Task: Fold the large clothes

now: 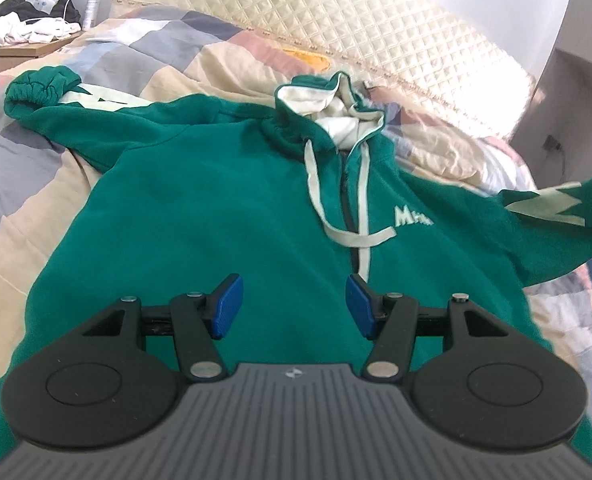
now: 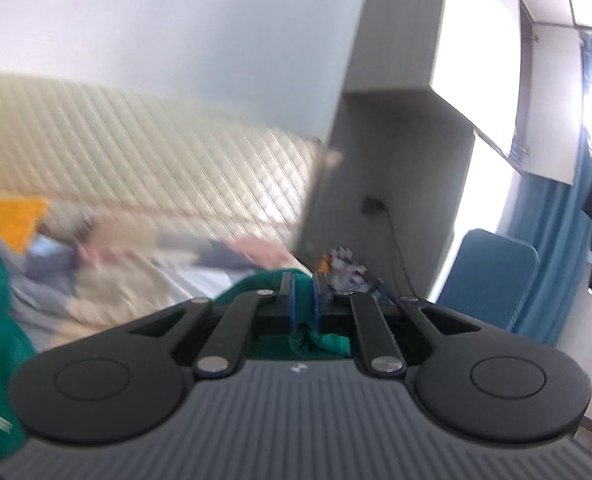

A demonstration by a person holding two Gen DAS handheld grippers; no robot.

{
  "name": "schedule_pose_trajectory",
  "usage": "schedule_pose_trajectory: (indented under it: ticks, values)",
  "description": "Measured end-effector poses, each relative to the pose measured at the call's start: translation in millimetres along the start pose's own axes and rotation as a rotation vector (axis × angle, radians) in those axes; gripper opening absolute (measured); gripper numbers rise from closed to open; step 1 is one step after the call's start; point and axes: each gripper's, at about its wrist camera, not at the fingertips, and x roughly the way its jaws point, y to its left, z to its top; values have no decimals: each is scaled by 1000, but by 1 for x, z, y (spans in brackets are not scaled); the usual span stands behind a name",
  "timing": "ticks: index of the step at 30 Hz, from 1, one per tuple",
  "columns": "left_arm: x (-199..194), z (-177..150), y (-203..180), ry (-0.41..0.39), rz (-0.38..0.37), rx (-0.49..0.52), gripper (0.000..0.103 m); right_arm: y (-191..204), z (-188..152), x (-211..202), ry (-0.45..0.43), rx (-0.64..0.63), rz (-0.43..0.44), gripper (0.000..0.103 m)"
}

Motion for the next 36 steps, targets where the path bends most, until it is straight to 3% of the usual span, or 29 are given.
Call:
schedule_pose_trajectory:
  ticks: [7, 13, 21, 27, 32, 33, 35, 36]
  values:
    - [-27, 8, 11, -36, -43, -38, 63, 60, 92, -77, -5, -34, 226, 11]
    - [-56, 17, 32, -93, -67, -87, 63, 152, 117, -135, 87, -92, 480, 11]
    - [-73, 35, 70, -139, -82, -216, 63, 281, 57, -169, 333, -17, 765, 11]
    - [-77, 44, 105, -160, -47, -311, 63, 358, -14, -191, 487, 67, 878, 12]
    - [-76, 46, 126, -158, -52, -365, 63, 380, -53, -177, 597, 131, 909, 19]
    - [-75, 46, 126, -157, -52, -364, 63, 380, -56, -175, 618, 138, 937, 21]
    - [-74, 44, 126, -151, -49, -357, 63, 379, -61, -168, 681, 142, 1016, 58]
    - [-72, 43, 123, -148, -53, -353, 63, 375, -62, -168, 688, 154, 1028, 63]
